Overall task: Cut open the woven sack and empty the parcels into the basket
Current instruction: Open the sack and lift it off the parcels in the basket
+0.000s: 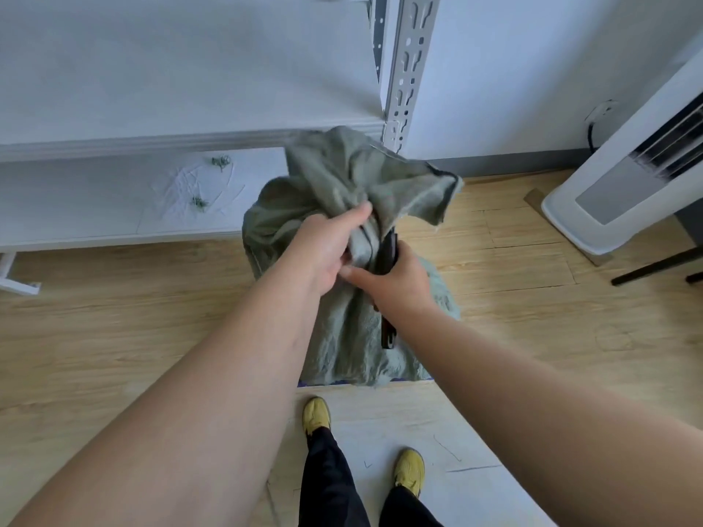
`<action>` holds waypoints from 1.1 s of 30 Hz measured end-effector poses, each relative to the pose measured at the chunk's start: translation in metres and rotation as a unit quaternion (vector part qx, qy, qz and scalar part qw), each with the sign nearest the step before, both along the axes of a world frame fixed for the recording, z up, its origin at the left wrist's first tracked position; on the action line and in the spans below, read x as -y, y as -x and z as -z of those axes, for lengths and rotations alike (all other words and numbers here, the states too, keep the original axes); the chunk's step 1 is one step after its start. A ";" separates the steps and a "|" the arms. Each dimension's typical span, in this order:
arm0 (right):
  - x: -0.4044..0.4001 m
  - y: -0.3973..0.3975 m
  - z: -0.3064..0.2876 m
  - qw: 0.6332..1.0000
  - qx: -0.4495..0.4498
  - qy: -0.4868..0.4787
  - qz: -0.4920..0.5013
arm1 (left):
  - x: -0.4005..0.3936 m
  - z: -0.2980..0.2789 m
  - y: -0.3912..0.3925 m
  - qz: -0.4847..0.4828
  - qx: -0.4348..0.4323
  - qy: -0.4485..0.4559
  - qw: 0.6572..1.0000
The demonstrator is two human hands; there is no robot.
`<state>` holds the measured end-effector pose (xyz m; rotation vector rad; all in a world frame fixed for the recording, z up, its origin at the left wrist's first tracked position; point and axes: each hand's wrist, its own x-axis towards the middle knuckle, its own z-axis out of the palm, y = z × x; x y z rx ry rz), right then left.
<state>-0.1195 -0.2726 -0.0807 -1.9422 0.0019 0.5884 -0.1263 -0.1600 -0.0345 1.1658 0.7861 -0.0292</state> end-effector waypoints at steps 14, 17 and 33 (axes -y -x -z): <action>-0.001 -0.046 -0.033 0.969 -0.229 -0.013 0.088 | 0.031 0.074 0.037 0.147 -0.038 -0.395 0.906; 0.002 -0.050 -0.037 0.981 -0.190 -0.001 0.025 | 0.020 0.069 0.030 0.132 -0.060 -0.428 0.892; 0.014 -0.049 -0.047 0.992 -0.075 -0.105 -0.010 | -0.007 0.014 0.000 0.078 -0.065 -0.528 0.843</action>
